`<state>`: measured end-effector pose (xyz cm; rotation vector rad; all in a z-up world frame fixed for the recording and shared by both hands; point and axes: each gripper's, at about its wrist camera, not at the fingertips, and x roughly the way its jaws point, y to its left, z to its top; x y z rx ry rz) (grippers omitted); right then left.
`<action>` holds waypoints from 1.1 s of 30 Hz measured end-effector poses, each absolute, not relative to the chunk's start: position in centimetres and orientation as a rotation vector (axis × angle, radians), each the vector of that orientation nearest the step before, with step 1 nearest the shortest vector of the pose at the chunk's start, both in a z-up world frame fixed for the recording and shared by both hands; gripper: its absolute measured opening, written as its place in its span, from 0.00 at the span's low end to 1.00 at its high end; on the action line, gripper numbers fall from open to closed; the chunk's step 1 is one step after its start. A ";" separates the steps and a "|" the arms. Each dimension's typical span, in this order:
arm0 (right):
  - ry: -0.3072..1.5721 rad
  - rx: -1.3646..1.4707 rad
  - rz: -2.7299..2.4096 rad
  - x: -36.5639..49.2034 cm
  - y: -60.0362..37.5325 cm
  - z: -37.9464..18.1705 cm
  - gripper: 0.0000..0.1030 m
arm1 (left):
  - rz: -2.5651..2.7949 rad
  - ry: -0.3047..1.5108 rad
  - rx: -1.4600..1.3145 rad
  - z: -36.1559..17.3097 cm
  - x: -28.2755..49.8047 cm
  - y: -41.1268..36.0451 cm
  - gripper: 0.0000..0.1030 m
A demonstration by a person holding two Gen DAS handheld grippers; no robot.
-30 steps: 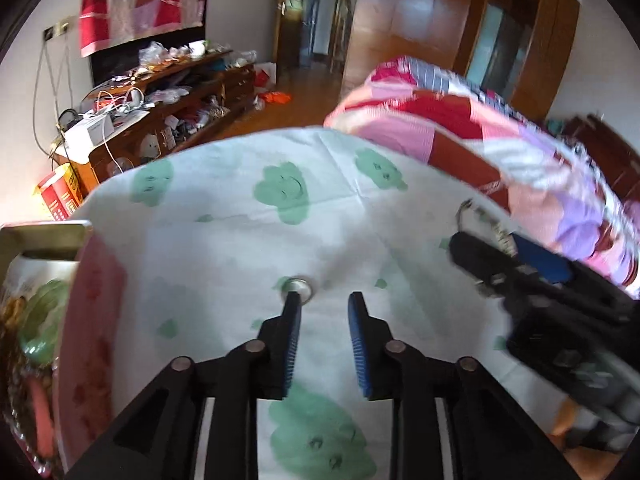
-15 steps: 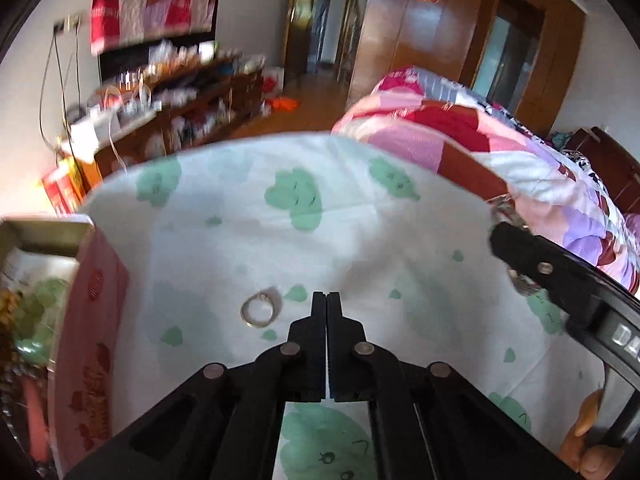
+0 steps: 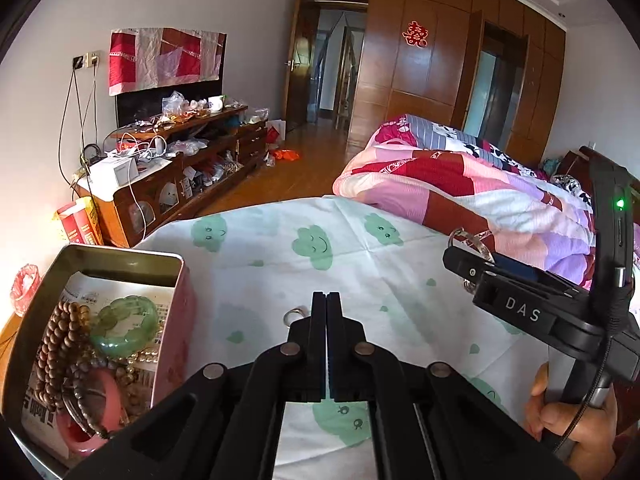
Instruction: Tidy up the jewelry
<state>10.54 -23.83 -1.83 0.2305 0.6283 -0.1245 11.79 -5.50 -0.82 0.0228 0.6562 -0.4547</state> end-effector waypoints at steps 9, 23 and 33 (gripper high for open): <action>0.632 0.233 -0.114 10.5 -23.7 -2.0 0.68 | -0.387 0.733 0.060 -2.9 13.9 -6.9 0.00; 0.649 0.255 -0.087 10.8 -23.7 -2.1 0.68 | -0.382 0.886 0.153 -6.7 17.0 -9.1 0.58; 0.660 0.258 -0.089 11.0 -23.6 -2.3 0.68 | -0.324 0.883 0.144 -6.5 17.4 -8.6 0.45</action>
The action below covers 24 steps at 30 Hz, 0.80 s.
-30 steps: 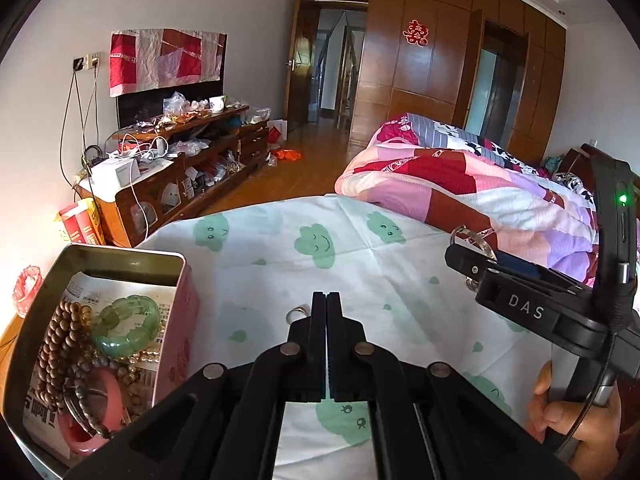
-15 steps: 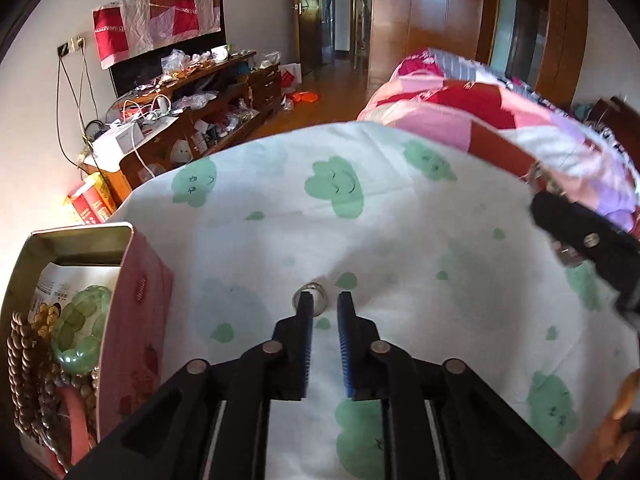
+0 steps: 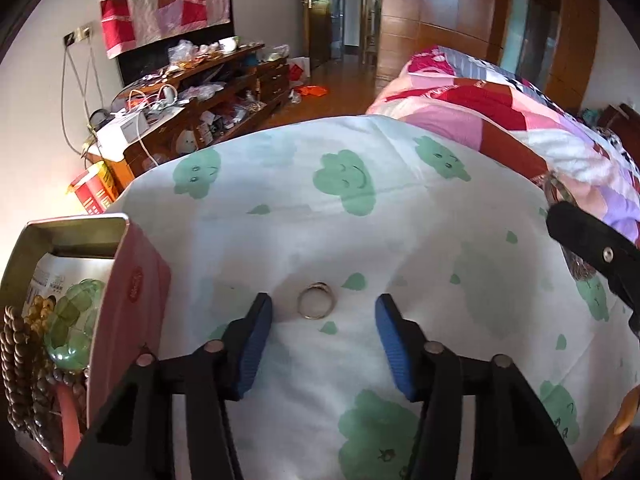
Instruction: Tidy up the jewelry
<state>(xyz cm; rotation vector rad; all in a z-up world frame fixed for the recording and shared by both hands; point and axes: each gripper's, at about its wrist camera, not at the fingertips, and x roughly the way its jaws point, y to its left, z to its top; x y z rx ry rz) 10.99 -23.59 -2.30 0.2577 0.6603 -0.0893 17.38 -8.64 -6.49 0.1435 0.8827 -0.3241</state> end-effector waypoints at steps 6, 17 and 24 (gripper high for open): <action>0.665 0.255 -0.089 11.0 -23.5 -2.4 0.68 | -0.323 0.876 0.138 -6.5 17.6 -8.4 0.18; 0.625 0.238 -0.097 10.6 -23.3 -1.9 0.68 | -0.433 0.774 0.045 -3.6 14.5 -6.7 0.00; 0.599 0.176 -0.087 10.2 -22.0 -1.4 0.68 | -0.418 0.702 0.052 -0.2 11.4 -2.9 0.00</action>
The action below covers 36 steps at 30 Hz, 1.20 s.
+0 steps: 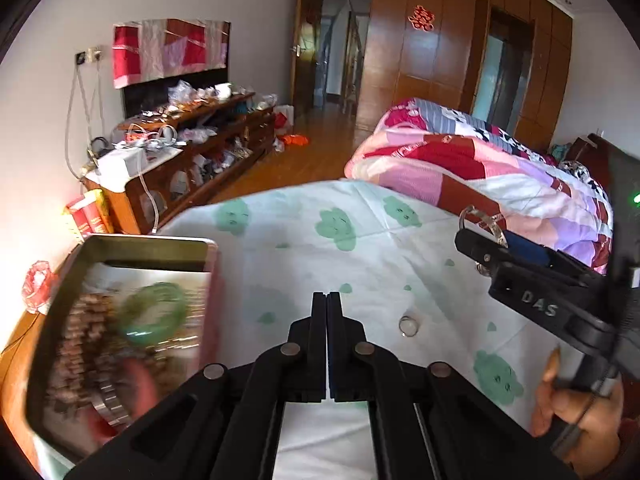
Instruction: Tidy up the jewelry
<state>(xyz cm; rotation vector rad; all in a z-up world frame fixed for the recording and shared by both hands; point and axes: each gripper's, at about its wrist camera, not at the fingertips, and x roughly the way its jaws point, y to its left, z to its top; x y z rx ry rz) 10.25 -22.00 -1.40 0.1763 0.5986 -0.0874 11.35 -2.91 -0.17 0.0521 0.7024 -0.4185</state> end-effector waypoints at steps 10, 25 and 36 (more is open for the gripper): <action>0.627 0.116 -0.097 9.2 -20.7 -1.9 0.68 | -0.512 0.785 0.052 -1.1 12.1 -3.7 0.06; 0.608 0.204 -0.137 7.3 -24.2 -1.7 0.68 | -0.590 0.853 0.288 -6.7 13.7 -14.0 0.38; 0.577 0.257 -0.135 6.8 -25.0 -1.2 0.68 | -0.588 0.851 0.251 -6.4 13.2 -13.5 0.18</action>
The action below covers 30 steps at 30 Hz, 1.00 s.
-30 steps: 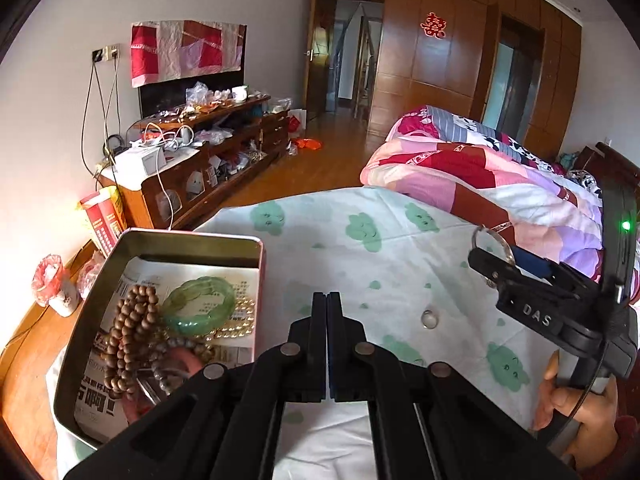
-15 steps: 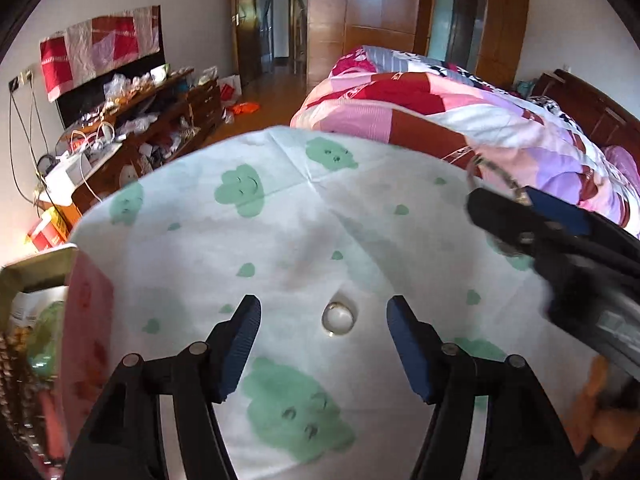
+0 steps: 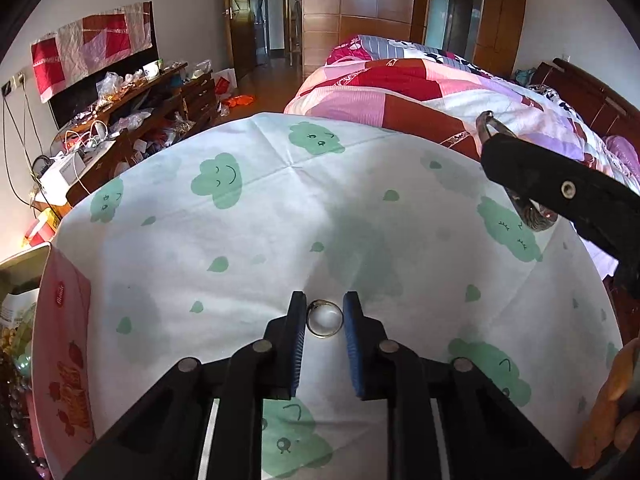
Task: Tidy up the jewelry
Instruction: 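Carry the ring with the left gripper into the tin while the right gripper drops the bangle in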
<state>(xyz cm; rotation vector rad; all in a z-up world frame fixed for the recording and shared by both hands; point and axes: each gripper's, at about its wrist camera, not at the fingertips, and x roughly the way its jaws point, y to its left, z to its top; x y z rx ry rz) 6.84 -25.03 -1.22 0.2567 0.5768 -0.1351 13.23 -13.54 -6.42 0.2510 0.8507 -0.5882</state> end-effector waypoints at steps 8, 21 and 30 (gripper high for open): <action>0.571 0.266 -0.144 6.8 -25.2 -1.1 0.68 | -0.579 0.764 0.213 -3.7 11.3 -11.8 0.18; 0.547 0.159 0.061 8.0 -14.6 1.4 0.68 | -0.278 0.668 0.103 1.0 10.0 4.4 0.18; 0.599 0.133 0.291 12.7 -3.8 0.9 0.68 | -0.171 0.721 0.040 -2.1 11.3 9.3 0.18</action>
